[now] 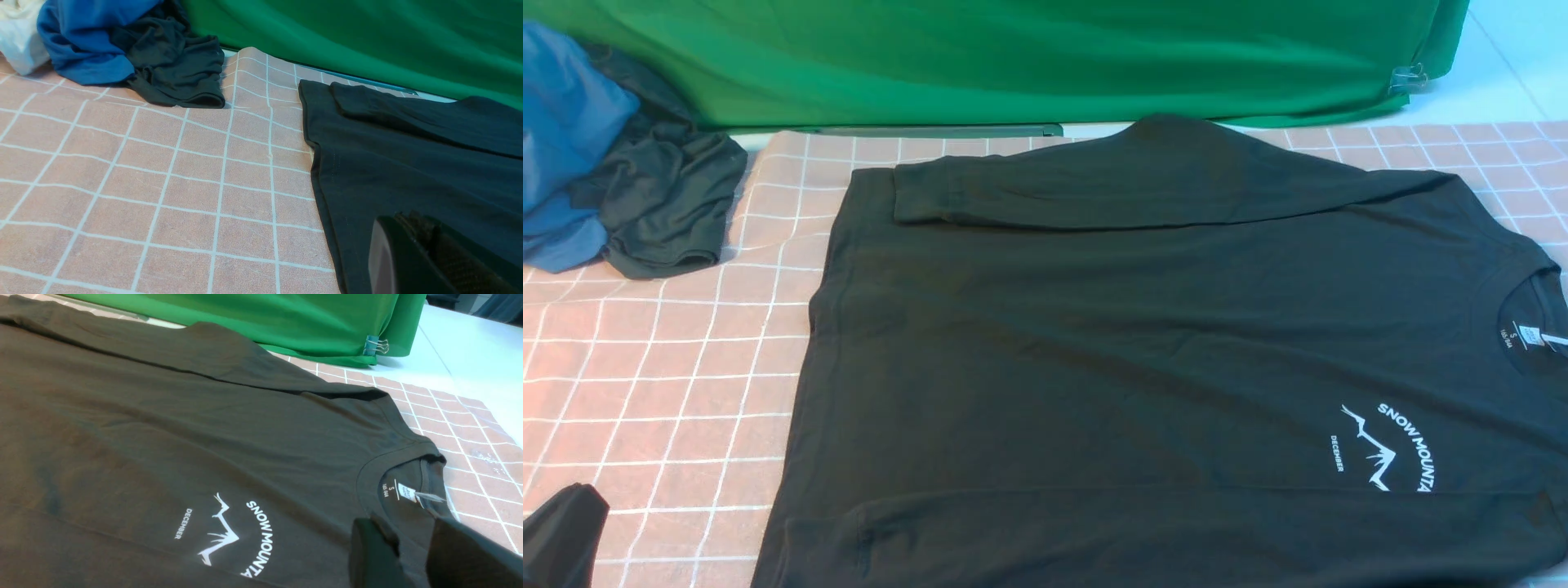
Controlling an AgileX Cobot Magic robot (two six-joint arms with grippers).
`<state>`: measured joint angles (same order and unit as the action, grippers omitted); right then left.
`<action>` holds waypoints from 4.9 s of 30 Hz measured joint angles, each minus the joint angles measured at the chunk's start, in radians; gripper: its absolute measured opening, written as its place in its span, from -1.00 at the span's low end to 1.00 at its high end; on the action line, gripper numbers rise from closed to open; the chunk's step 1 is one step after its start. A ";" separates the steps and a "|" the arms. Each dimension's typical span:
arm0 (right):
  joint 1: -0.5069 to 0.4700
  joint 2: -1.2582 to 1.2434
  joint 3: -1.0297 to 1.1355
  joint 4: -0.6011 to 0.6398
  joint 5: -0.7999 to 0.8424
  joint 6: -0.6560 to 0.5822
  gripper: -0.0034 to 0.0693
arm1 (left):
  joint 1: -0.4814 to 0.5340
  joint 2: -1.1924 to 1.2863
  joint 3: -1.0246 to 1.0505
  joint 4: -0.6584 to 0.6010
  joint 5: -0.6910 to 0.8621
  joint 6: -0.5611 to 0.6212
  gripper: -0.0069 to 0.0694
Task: Fold a long-sleeved shirt over a pink coffee tablecloth.
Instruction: 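Grasp the left edge of the dark T-shirt lying flat on the table, then fold the left side of the black T-shirt inward over its body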
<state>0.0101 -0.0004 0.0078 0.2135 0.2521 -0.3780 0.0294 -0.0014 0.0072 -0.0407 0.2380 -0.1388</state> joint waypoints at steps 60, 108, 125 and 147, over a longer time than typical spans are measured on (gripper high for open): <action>0.007 0.000 -0.008 0.261 -0.505 0.614 -0.30 | 0.000 0.413 -0.605 -0.146 0.214 -0.350 -0.78; 0.464 0.929 -0.768 0.208 0.381 0.164 -0.79 | -0.428 1.540 -0.707 0.250 0.420 -0.450 0.45; 0.465 0.929 -0.768 0.208 0.375 0.164 -0.78 | -0.429 1.418 -0.712 0.194 0.478 -0.380 -0.73; 0.465 0.929 -0.768 0.208 0.329 0.164 -0.75 | -0.401 1.461 -1.149 0.222 0.569 -0.379 -0.73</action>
<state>0.4749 0.9291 -0.7602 0.4211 0.5813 -0.2136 -0.3718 1.4599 -1.1419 0.1810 0.8068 -0.5178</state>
